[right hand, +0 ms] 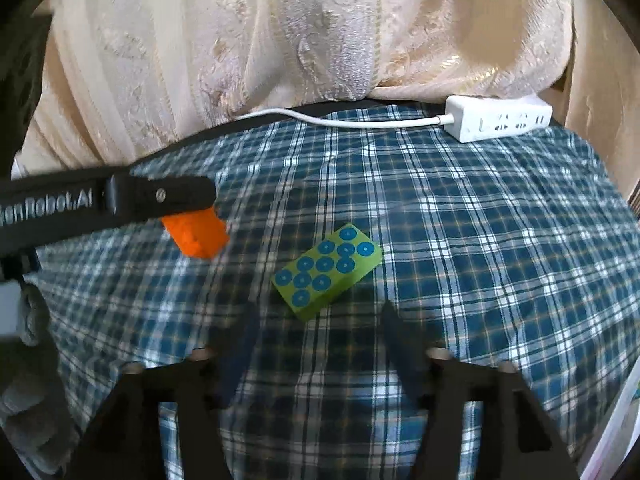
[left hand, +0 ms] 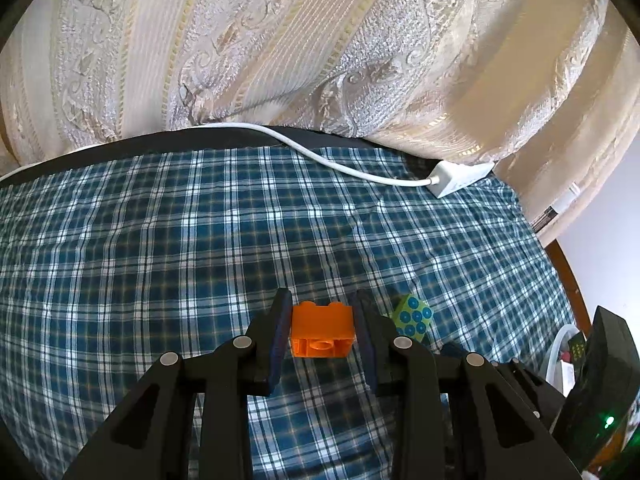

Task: Organize objects
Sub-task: 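Grasp the orange brick with the left gripper while the right grasps the green blue-dotted brick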

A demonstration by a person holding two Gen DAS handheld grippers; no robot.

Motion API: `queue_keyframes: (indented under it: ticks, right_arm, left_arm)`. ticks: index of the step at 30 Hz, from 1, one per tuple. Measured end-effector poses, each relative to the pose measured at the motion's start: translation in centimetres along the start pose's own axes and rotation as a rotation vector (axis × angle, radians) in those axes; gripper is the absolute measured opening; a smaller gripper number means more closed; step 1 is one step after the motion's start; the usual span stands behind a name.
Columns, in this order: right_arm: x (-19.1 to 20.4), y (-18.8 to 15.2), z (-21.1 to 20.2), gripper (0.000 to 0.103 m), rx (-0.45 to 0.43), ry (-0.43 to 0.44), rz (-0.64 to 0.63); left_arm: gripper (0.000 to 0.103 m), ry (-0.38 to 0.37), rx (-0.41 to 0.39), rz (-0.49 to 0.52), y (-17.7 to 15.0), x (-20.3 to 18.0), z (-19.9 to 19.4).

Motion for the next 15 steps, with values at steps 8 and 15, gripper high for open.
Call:
queue_keyframes:
  ticks: [8,15]
  right_arm:
    - [1.1,0.7,1.8,0.071,0.013,-0.041,-0.043]
    - [0.5,1.6,2.6,0.071,0.009,-0.095,-0.028]
  left_arm:
    - [0.032,-0.002,-0.013,-0.018,0.3,0.6,-0.6]
    - [0.032,0.002,-0.019,-0.028,0.5,0.9,-0.9]
Point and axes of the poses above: each gripper's, at about its wrist camera, not at the fingertips, and z roughly the way its jaws point, x to its left, y to its top, the point moved 9 cm from there along z, roughly the way its jaws point, and after that the axes turned 2 degrees about -z, right-handed, at the moved point
